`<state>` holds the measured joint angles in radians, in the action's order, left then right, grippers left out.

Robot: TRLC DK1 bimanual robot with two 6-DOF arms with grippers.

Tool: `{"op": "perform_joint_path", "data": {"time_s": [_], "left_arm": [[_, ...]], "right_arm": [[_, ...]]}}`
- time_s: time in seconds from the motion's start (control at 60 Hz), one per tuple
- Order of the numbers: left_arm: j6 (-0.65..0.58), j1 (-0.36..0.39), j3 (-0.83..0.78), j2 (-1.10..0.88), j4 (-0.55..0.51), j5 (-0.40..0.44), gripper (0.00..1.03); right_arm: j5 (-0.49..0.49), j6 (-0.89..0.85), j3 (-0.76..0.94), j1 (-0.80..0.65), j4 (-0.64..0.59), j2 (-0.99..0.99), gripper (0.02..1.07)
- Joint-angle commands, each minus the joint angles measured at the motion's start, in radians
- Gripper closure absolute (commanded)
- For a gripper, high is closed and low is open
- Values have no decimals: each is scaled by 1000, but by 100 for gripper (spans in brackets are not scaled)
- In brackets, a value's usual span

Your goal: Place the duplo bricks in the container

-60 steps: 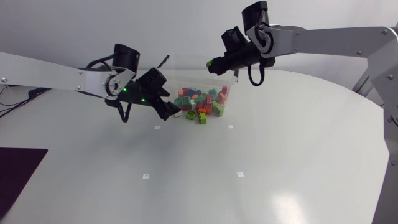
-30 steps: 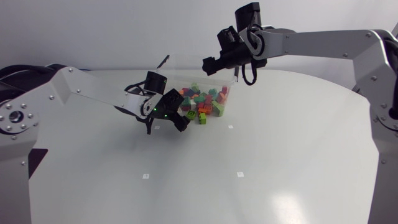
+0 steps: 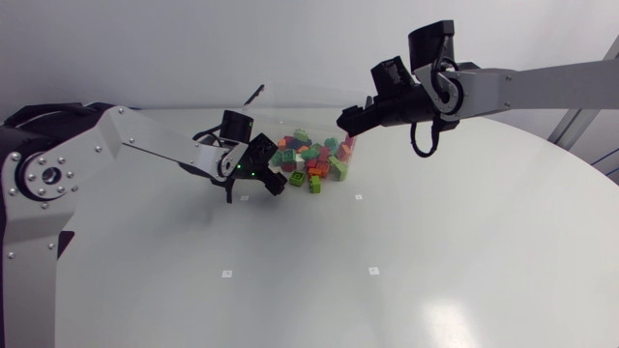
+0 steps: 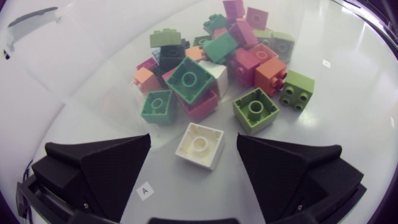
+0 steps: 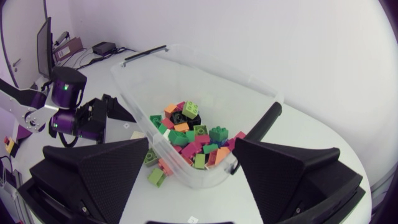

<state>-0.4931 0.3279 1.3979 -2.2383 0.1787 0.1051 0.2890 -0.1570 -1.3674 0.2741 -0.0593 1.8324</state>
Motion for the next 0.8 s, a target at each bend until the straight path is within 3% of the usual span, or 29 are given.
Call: {"op": "perform_joint_path", "data": {"time_s": [0.0,0.117,0.483,0.6,0.717,0.783], "left_arm": [[13,-7,19,-37,28,-13,7],[19,5,35,-64,74,-48,7],[54,89,16,-92,150,-47,7],[80,94,30,-92,142,-41,12],[82,83,-8,-58,142,27,11],[83,65,-33,-35,122,111,10]], "right_arm": [[13,-4,60,-3,30,-33,7],[30,-18,128,-3,50,-62,7],[49,-58,295,-12,108,-130,7],[55,-67,343,-15,121,-154,7],[55,-84,373,-13,122,-162,7],[55,-90,381,-12,122,-159,7]]}}
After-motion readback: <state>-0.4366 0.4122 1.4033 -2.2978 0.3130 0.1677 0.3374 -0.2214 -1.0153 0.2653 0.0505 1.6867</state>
